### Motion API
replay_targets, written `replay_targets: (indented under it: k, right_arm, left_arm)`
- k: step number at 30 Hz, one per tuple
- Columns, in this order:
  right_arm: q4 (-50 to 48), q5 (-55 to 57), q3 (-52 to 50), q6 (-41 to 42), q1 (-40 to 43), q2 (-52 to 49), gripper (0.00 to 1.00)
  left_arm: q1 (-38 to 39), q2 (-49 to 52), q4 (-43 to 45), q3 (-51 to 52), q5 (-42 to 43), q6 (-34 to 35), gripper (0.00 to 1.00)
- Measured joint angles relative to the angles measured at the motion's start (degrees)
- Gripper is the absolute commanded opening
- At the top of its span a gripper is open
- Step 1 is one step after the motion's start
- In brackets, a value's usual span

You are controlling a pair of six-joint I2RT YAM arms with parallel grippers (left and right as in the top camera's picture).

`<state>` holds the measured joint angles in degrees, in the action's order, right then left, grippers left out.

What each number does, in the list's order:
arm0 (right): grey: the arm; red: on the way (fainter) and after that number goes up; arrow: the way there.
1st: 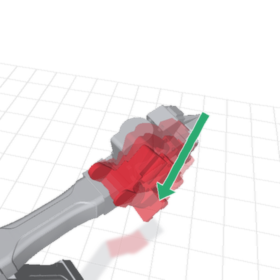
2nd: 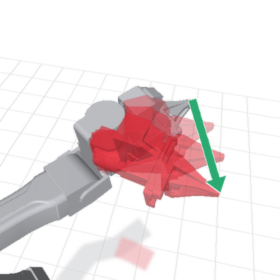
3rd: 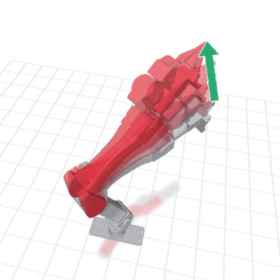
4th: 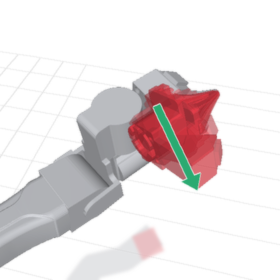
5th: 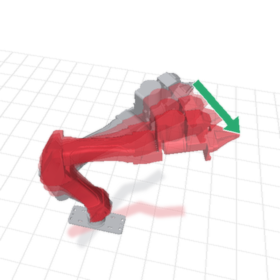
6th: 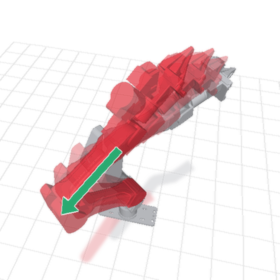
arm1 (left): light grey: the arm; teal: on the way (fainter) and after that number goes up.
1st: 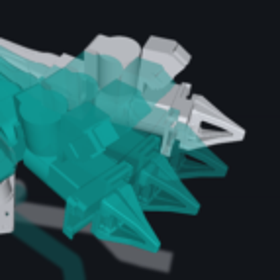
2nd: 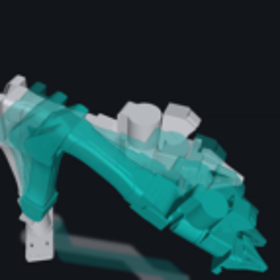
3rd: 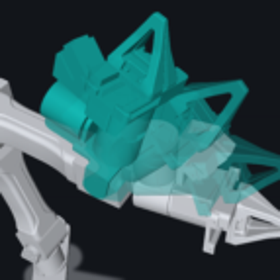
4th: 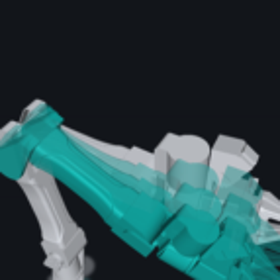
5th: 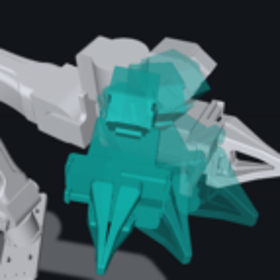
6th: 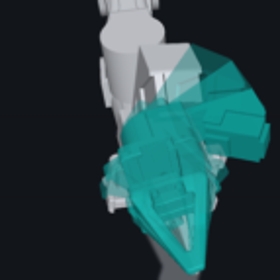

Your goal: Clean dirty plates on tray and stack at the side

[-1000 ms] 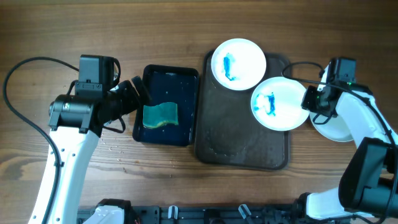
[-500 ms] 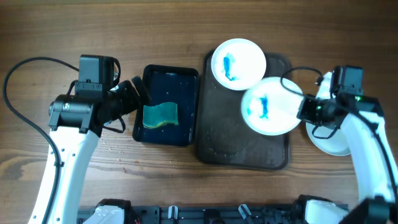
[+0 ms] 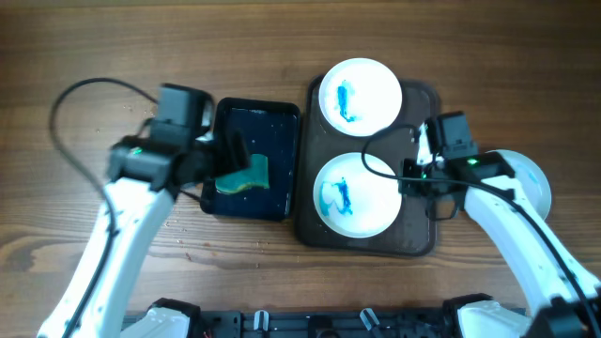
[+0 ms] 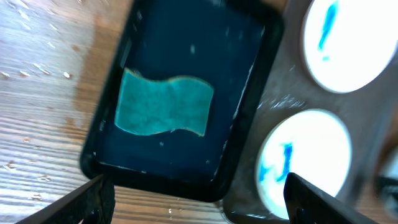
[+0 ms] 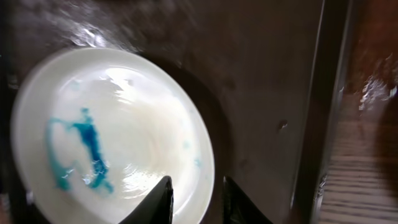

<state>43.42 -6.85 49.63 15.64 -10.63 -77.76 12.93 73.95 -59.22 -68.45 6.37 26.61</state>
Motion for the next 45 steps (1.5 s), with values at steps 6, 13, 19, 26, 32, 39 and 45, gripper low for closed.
replay_targets:
  k: [6,13,19,26,32,39,45]
  right_arm:
    - [3.8,-1.7,3.3,-1.7,0.0,6.1,0.26]
    - [5.8,-3.7,3.3,-1.7,0.0,6.1,0.26]
    - [6.8,-2.5,3.3,-0.2,0.0,6.1,0.31]
    - [4.8,4.9,1.0,6.3,0.0,2.7,0.46]
    - [-0.1,5.0,1.0,2.0,0.0,-8.3,0.36]
    - [-7.6,-3.0,1.2,-2.8,0.2,-19.3,0.11]
    - [-7.5,-3.1,1.6,0.8,0.3,-19.8,0.05]
  left_arm:
    - [6.4,16.8,12.1,7.9,-6.9,2.8,0.72]
    - [6.5,30.5,21.2,7.3,-10.1,4.8,0.04]
    - [6.4,30.1,20.9,7.1,-9.7,4.8,0.04]
    - [6.4,21.9,12.2,5.1,-8.1,3.0,0.04]
    - [6.4,12.4,1.0,-3.1,-6.4,0.7,0.04]
    - [7.7,9.7,-0.1,-4.0,-0.5,0.2,0.04]
    - [14.1,11.5,6.0,-4.0,1.7,0.5,0.04]
